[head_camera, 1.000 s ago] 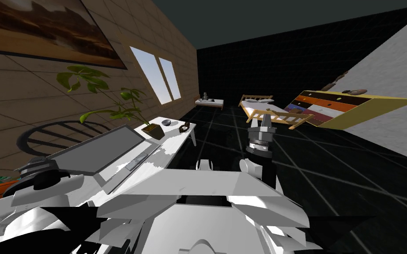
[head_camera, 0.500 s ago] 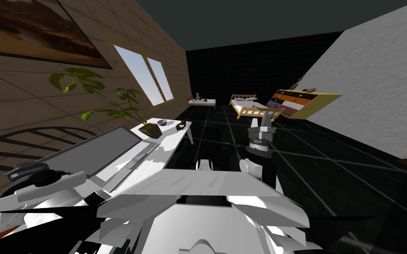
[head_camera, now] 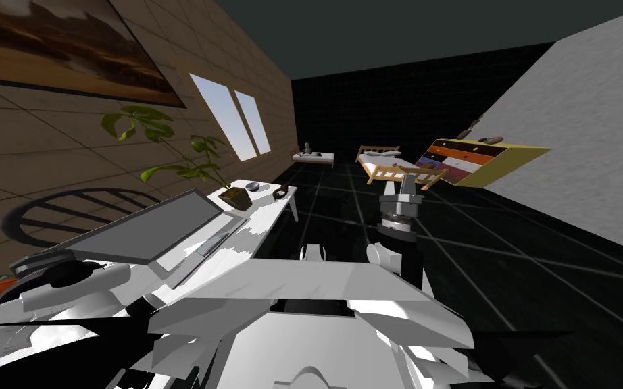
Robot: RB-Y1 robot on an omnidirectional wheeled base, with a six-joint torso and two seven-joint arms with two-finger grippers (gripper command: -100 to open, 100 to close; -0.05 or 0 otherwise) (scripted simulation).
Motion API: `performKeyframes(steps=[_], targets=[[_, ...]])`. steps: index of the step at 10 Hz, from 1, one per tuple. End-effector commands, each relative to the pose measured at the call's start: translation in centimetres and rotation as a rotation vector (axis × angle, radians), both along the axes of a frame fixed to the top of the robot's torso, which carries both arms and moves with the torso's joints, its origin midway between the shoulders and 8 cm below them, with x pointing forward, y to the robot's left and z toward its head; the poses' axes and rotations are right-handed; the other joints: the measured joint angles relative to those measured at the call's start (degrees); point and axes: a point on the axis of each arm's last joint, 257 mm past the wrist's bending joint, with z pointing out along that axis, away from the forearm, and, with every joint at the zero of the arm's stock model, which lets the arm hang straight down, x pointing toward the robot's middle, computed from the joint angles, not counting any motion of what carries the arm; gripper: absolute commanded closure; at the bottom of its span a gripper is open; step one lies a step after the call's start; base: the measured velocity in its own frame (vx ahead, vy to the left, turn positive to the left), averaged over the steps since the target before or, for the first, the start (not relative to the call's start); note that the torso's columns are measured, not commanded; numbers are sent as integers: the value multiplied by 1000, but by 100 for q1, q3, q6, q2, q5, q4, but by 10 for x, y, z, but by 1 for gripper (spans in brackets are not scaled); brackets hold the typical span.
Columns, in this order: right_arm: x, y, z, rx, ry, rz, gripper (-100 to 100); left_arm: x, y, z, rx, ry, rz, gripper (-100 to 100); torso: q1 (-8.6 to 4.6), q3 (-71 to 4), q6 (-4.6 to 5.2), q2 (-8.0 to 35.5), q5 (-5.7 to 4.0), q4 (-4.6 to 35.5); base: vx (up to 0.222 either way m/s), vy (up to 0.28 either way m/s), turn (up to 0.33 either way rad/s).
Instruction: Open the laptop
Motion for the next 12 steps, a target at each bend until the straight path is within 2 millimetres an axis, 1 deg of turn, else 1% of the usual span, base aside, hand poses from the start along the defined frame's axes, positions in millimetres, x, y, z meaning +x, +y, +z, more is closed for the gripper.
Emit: performKeyframes(steps=[1,3,6,7,8,9,11,12], targets=[[0,0,0,0,0,0,0,12,-4,3,7,-3,-66,100,0,15,5,22,-1,8,187,-16,241],[0,0,0,0,0,0,0,22,-9,1,5,-4,-118,100,-2,17,1,24,-1,9,213,-40,295],[0,0,0,0,0,0,0,35,-19,-7,-14,-2,-196,100,0,24,3,36,-1,12,168,-53,270],[0,0,0,0,0,0,0,32,-17,-5,-9,0,-178,100,-5,20,4,30,-2,10,76,-37,50],[0,0,0,0,0,0,0,36,-14,4,-2,11,-187,-100,5,30,9,50,-1,15,-64,44,-188],[0,0,0,0,0,1,0,37,-13,9,2,18,-189,-100,26,49,9,79,5,23,-130,74,-227],[0,0,0,0,0,0,0,42,-9,20,11,36,-195,-100,17,37,-2,54,5,18,-128,85,-171],[0,0,0,0,0,0,0,41,-10,17,9,30,-193,-100,2,21,2,31,0,10,-66,36,-43]])
